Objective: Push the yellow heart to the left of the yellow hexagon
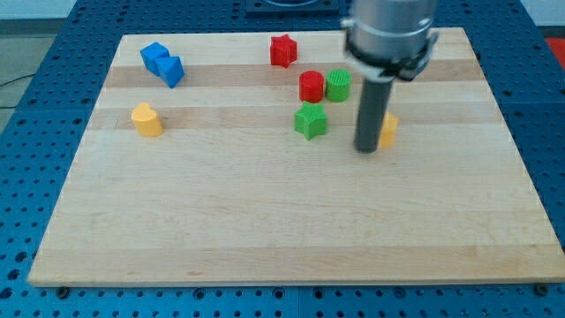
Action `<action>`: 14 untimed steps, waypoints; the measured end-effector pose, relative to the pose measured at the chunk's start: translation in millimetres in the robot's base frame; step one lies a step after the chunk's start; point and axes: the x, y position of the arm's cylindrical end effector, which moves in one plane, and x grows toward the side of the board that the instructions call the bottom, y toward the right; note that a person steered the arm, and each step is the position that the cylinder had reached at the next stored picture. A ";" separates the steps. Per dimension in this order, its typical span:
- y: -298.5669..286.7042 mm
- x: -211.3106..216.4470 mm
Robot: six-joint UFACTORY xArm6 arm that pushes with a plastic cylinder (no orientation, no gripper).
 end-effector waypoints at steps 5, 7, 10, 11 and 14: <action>38.6 22.7; -242.8 115.7; -309.5 -26.7; -255.5 -25.5; -168.1 -29.9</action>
